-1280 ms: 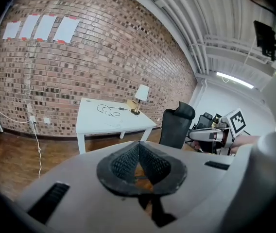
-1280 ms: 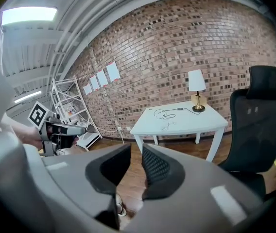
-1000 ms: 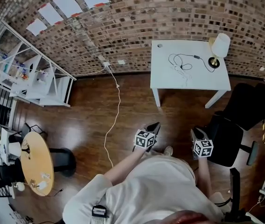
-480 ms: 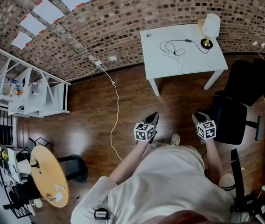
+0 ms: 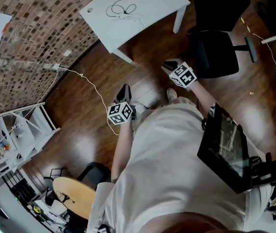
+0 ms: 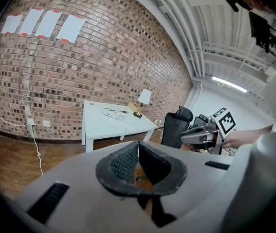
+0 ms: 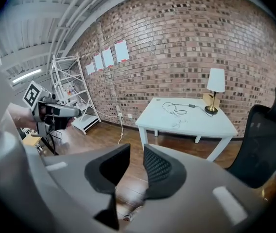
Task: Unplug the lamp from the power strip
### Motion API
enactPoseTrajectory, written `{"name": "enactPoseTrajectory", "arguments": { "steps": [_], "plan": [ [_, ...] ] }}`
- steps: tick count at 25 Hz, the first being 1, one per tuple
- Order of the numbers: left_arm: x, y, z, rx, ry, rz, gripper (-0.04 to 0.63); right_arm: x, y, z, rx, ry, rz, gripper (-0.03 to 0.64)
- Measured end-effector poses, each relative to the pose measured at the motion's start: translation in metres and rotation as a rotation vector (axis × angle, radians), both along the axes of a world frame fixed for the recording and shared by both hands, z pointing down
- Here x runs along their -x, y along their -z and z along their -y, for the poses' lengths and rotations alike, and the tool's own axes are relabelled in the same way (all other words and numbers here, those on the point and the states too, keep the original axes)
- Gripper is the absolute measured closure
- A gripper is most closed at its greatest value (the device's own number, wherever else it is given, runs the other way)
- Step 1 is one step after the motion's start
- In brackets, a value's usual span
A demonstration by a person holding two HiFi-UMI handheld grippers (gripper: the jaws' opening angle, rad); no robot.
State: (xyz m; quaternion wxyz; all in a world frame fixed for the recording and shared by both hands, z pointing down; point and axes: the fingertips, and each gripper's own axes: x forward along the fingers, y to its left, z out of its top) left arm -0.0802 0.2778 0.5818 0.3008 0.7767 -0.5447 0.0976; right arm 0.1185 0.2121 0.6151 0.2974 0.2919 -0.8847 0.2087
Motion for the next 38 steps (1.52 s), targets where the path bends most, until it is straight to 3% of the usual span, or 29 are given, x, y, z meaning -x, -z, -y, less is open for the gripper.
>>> {"name": "enactPoseTrajectory", "arguments": {
  "steps": [12,20,23,31,38],
  "plan": [
    [0.064,-0.013,0.009,0.026,-0.058,0.008,0.598,0.078,0.001,0.009,-0.038,0.003,-0.045,0.537],
    [0.080,-0.028,0.025,0.046,-0.106,0.015,0.598,0.095,-0.001,0.018,-0.040,0.004,-0.077,0.536],
    [0.084,-0.029,0.033,0.052,-0.119,0.020,0.597,0.094,0.003,0.021,-0.076,0.013,-0.135,0.623],
    [0.072,-0.031,0.049,0.057,-0.140,0.043,0.597,0.076,0.003,0.036,-0.110,-0.013,-0.155,0.623],
    [0.039,-0.034,0.050,0.073,-0.145,0.060,0.597,0.046,-0.001,0.042,-0.115,-0.010,-0.147,0.623]
  ]
}}
